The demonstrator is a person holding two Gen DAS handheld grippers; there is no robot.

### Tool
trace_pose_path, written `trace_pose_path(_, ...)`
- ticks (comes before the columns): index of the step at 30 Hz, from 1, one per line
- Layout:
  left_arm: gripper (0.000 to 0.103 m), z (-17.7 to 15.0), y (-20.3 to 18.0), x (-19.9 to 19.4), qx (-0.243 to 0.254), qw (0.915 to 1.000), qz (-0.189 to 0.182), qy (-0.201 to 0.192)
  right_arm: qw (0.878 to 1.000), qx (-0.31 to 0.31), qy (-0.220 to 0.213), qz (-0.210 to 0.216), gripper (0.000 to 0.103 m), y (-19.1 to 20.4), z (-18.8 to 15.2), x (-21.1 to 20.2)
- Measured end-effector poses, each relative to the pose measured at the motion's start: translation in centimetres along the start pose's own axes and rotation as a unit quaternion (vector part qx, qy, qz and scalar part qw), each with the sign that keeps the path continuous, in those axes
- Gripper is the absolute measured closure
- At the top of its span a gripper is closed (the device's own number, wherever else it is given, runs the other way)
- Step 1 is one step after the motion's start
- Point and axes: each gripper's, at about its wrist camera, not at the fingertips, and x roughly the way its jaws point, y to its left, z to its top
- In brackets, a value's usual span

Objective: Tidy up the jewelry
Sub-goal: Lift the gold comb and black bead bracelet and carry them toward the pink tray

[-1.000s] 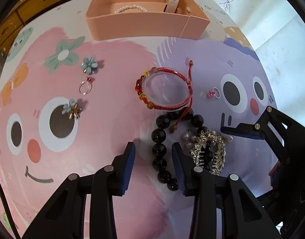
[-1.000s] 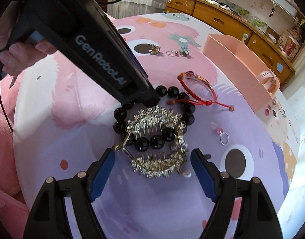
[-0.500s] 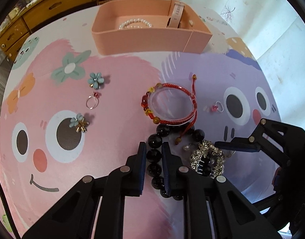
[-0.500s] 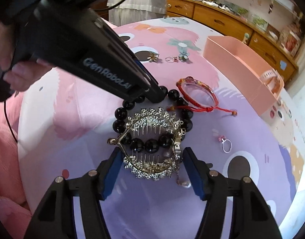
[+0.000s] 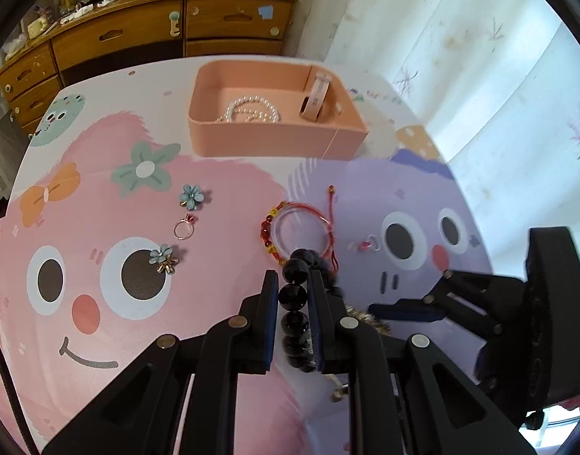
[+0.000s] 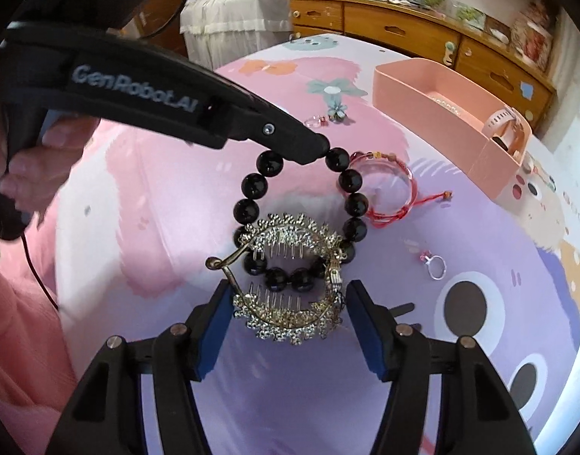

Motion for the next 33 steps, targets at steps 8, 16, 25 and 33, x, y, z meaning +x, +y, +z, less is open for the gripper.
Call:
trace_pose_path(8, 0.090, -0.1, 0.3, -2.7, 0.010, 0.9997, -0.010, -0.019, 0.998, 0.056, -0.024, 0.027, 0.043, 1.0, 1.2, -0.7)
trace_pose_path(16, 0.090, 1.7, 1.0, -6.2, 0.017, 0.9974, -0.020, -0.067, 0.994, 0.095, -0.045, 0.017, 0.083, 1.3, 2.6, -2.4)
trace_pose_path(25, 0.090, 2.8, 1.8, -8.2, 0.022, 0.9951, -0.003, -0.096, 0.993, 0.113, -0.031, 0.008, 0.092, 0.7, 3.9, -2.2)
trace_pose_path(33, 0.090, 2.4, 3.7, -8.7, 0.005, 0.9949, 0.006, -0.101, 0.992, 0.125, 0.031, 0.020, 0.040, 2.6, 2.8, 1.3)
